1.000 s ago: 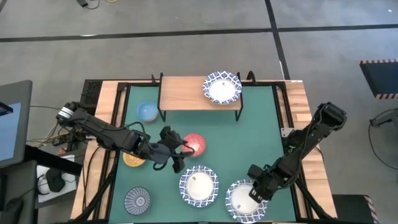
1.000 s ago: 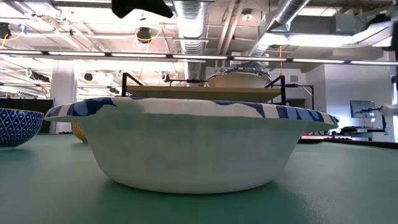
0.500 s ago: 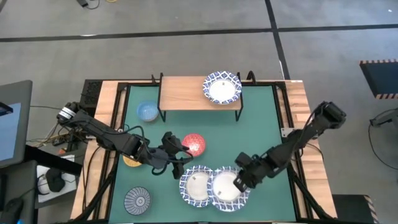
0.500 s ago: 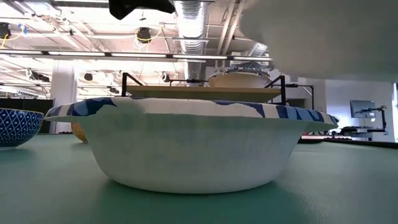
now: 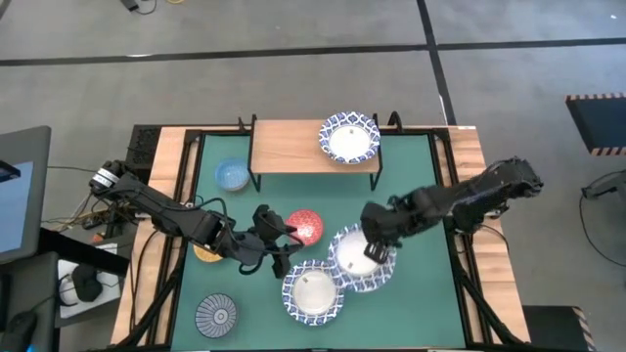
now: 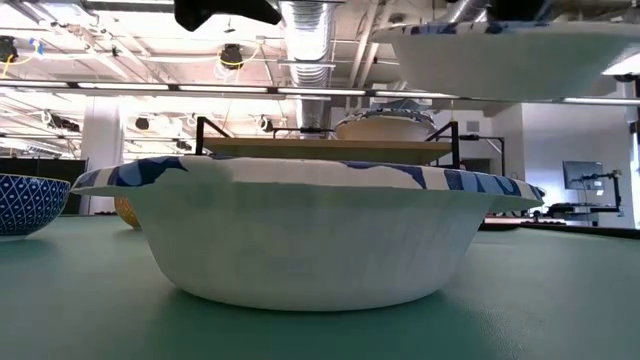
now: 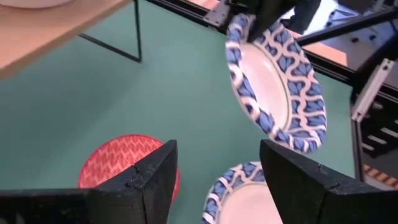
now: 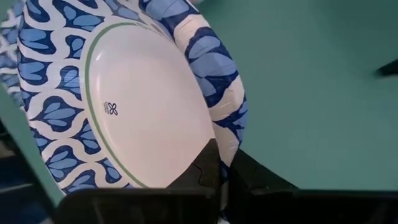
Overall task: Place and stack bowls onto a shelf
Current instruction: Stack the white patterned bowl on top with the other white patterned bowl on the shelf
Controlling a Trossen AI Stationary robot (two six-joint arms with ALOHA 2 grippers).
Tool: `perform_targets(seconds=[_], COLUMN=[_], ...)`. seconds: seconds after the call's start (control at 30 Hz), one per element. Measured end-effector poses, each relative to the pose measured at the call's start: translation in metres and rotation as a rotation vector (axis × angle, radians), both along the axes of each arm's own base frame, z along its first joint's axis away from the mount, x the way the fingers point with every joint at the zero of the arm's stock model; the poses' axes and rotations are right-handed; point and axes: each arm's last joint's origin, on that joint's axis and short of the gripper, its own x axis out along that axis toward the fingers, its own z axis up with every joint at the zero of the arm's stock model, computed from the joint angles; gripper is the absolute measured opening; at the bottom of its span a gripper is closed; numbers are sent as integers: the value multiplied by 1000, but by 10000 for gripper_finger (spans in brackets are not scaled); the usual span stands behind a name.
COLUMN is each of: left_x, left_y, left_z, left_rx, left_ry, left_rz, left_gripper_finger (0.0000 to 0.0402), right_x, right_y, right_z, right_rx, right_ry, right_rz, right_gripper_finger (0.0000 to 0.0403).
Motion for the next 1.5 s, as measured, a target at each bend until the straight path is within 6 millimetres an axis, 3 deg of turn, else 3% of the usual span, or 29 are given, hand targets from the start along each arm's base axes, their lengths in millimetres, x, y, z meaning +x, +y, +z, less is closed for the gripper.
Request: perform_targets(seconds=[0.33,0.6,0.77,0.9,1.1,1.5], left_x=[9,13,14,15,15,14], left_y=[27,48,56,59,58,56], left_z=[0,3,4,4,4,4], left_rx=[-12,-59,-85,-103,-131,-137], left_ry=[-10,-23,-34,-44,-49,-50], left_rz=[116,169,203,220,230,224], left_gripper_finger=[212,212,212,212,212,212], right_x=[-11,-45,-59,-55,-41,-43], right_y=[-79,-163,-215,-248,-273,-281], right_z=[55,92,99,87,62,55], right_rx=[-134,-230,-257,-183,-89,-91], right_ry=[-89,-326,-441,-460,-400,-360], right_rz=[14,-306,-507,-550,-547,-539], right_gripper_finger=[27,25,33,29,39,43])
